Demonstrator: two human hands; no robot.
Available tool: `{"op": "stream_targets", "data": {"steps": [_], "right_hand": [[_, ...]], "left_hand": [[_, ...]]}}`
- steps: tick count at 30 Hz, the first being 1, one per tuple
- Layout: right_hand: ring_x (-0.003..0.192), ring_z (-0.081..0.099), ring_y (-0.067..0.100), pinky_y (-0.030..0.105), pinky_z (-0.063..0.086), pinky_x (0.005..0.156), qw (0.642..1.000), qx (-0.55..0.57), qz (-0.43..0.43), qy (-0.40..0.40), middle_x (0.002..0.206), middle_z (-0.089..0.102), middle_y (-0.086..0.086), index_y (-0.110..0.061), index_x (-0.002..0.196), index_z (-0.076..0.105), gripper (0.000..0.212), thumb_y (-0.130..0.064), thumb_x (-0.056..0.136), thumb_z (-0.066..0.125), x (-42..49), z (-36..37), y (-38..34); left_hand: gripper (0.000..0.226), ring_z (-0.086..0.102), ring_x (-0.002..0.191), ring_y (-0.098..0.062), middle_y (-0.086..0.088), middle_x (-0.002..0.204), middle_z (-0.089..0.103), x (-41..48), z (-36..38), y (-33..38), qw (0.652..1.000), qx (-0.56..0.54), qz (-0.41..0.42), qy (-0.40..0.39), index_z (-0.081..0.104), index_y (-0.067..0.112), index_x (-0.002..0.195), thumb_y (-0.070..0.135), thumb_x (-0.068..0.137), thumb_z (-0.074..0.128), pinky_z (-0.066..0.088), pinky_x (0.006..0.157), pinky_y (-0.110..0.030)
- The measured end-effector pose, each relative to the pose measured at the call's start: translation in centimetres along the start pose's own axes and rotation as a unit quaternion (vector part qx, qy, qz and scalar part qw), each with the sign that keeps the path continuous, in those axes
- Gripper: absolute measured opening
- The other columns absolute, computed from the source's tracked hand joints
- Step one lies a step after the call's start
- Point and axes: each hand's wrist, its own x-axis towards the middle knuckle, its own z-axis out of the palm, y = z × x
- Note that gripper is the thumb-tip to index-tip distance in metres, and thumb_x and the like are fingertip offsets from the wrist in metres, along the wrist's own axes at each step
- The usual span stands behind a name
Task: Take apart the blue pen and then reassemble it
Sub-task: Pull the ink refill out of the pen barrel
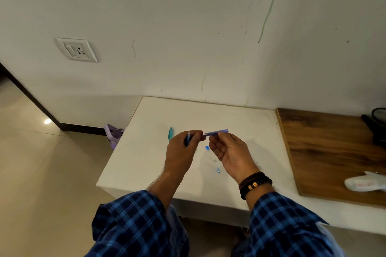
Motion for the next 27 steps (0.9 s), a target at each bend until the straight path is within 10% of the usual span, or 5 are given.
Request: {"op": "stream_targets", "data": {"steps": [14, 27], "right_hand": [[0.081, 0.074, 0.018, 0.030, 0.062, 0.079, 0.997, 0.049, 0.056, 0.008, 0.085, 0.078, 0.010, -0.010, 0.067, 0.081, 0.041, -0.010, 0.100, 0.057, -0.2, -0.1, 0.9], [0.072, 0.076, 0.017, 0.028, 0.064, 0.071, 0.987, 0.133, 0.093, 0.018, 0.095, 0.077, 0.014, 0.004, 0.107, 0.072, 0.022, -0.006, 0.099, 0.054, 0.7, -0.9, 1.9]], "left_hand": [[0.007, 0.065, 0.081, -0.001, 0.018, 0.086, 0.067, 0.0, 0.0, 0.2, 0.996, 0.071, 0.034, 0.041, 0.066, 0.028, 0.094, 0.033, 0.095, 0.062, 0.043, 0.065, 0.002], [0.012, 0.065, 0.083, 0.000, 0.010, 0.095, 0.071, -0.1, -0.2, 0.4, 0.994, 0.055, 0.033, 0.086, 0.064, 0.019, 0.099, 0.029, 0.098, 0.058, 0.040, 0.064, 0.006]]}}
